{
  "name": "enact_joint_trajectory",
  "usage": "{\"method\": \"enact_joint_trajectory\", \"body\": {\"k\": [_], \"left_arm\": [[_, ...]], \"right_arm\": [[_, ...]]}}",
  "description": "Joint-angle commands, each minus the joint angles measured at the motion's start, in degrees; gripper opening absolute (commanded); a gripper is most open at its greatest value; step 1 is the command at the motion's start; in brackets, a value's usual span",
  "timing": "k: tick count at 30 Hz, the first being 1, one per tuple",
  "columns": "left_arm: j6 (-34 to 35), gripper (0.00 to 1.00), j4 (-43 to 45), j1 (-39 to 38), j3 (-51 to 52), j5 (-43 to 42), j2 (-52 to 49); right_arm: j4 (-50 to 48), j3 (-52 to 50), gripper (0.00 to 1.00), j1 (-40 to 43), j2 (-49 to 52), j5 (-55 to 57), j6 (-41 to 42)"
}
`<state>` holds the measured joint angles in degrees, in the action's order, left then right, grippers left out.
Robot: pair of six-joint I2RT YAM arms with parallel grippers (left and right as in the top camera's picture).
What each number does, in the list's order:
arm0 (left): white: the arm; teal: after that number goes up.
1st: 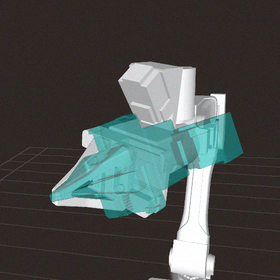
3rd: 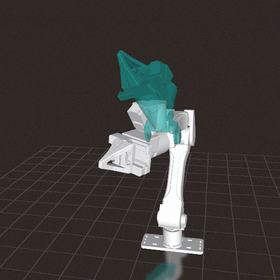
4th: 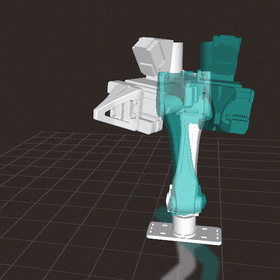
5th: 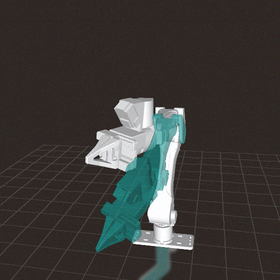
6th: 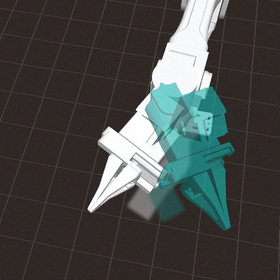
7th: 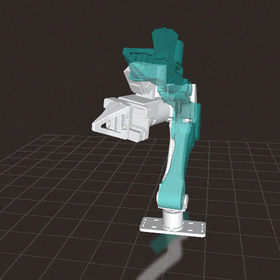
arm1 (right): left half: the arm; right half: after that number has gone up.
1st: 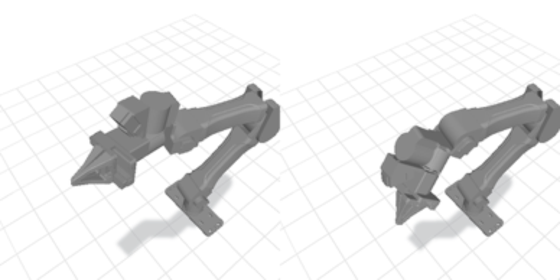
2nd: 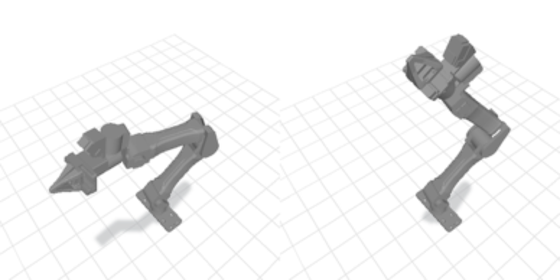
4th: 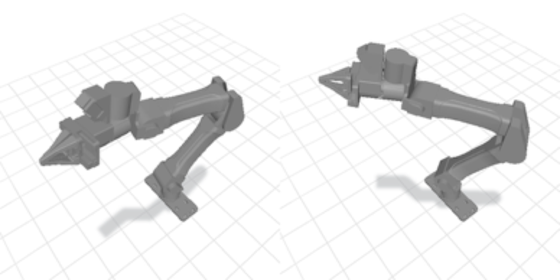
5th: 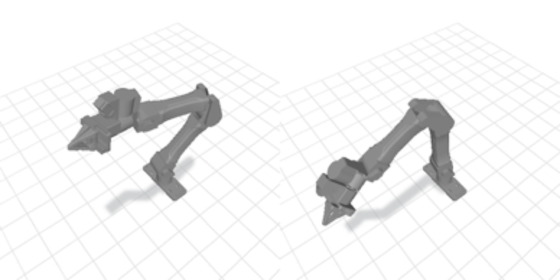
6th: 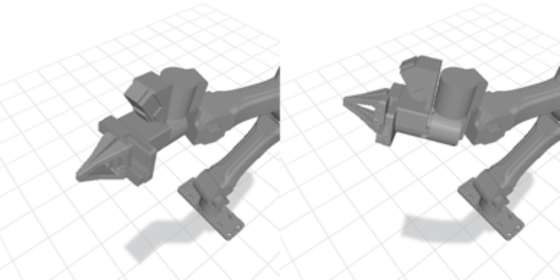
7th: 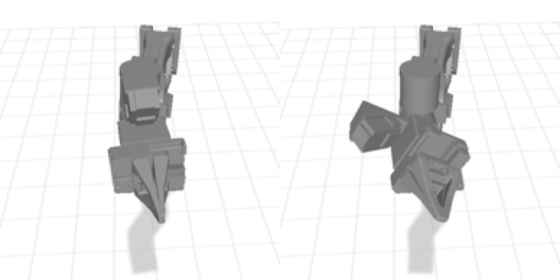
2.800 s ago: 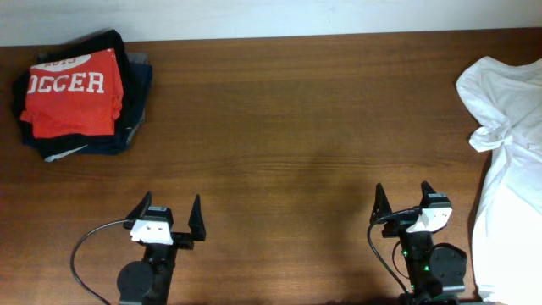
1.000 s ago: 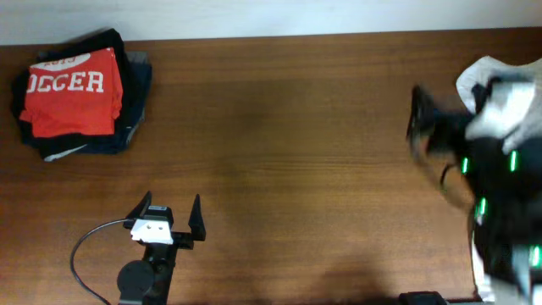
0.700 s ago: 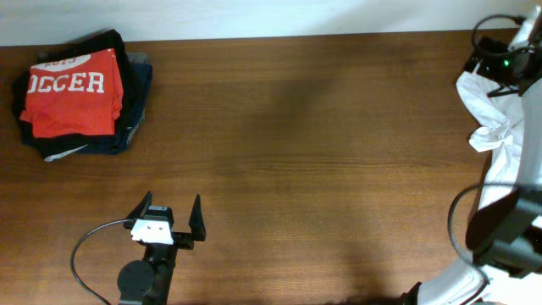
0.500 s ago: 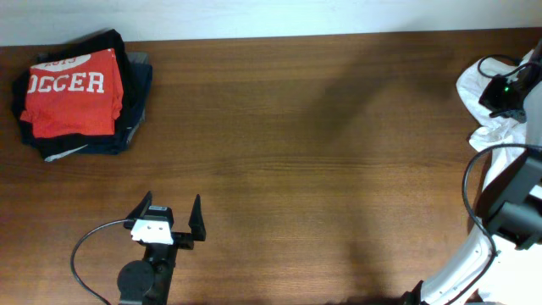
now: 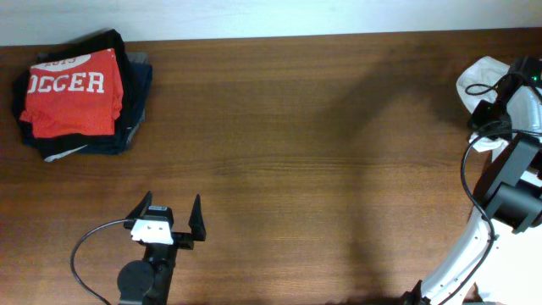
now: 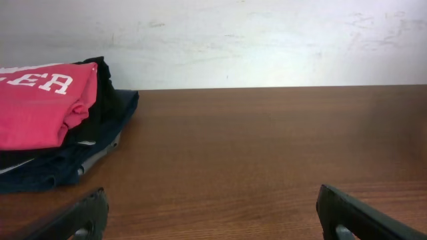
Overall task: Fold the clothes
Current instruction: 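Reach the right gripper to the white T-shirt and grasp its edge, then drag the grasped T-shirt leftward across the table with the right gripper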
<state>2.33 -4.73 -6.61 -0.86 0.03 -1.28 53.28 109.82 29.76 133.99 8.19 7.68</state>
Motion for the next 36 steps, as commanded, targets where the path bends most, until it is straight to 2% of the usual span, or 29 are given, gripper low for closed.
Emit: {"method": "enact_joint_trajectory", "body": {"k": [1, 6, 10, 16, 20, 23, 25, 28, 29, 33, 35, 36], "left_arm": [[-1.09, 0.99, -0.07, -0.02, 0.35, -0.2, 0.22], [-1.09, 0.99, -0.07, -0.02, 0.35, -0.2, 0.22], [-1.09, 0.99, -0.07, -0.02, 0.35, -0.2, 0.22], [-1.09, 0.99, -0.07, -0.02, 0.35, -0.2, 0.22], [-1.09, 0.99, -0.07, -0.02, 0.35, -0.2, 0.22], [-1.09, 0.99, -0.07, -0.02, 0.35, -0.2, 0.22], [-1.09, 0.99, -0.07, -0.02, 0.35, -0.2, 0.22], [-1.09, 0.99, -0.07, -0.02, 0.35, -0.2, 0.22], [-1.09, 0.99, -0.07, -0.02, 0.35, -0.2, 0.22], [-1.09, 0.99, -0.07, -0.02, 0.35, -0.2, 0.22], [-1.09, 0.99, -0.07, -0.02, 0.35, -0.2, 0.22], [-1.09, 0.99, -0.07, -0.02, 0.35, -0.2, 0.22]], "right_arm": [[0.26, -1.51, 0.04, -0.11, 0.81, 1.46, 3.8], [-0.09, -4.79, 0.04, -0.17, 1.11, -5.03, 3.78], [-0.09, -6.6, 0.04, -4.37, 1.14, -16.7, 3.78], [-0.57, -10.03, 0.04, -27.26, 1.18, -16.74, 3.76], [-1.62, -11.06, 0.09, -43.65, 1.18, -16.59, 3.76], [-1.33, -10.6, 0.13, -50.97, 1.14, -16.63, 3.43], [-0.92, -8.68, 0.19, -51.71, -0.42, -16.83, 3.34], [1.27, -4.15, 0.36, -48.28, -6.88, -20.94, 3.93], [2.84, -3.61, 0.41, -46.34, -9.14, -22.62, 6.47], [7.37, -4.07, 0.41, -39.74, -10.71, -22.6, 10.84], [7.19, -4.24, 0.4, -39.54, -10.47, -21.49, 11.21], [7.43, -4.46, 0.37, -39.67, -9.97, -17.97, 14.49]]}}
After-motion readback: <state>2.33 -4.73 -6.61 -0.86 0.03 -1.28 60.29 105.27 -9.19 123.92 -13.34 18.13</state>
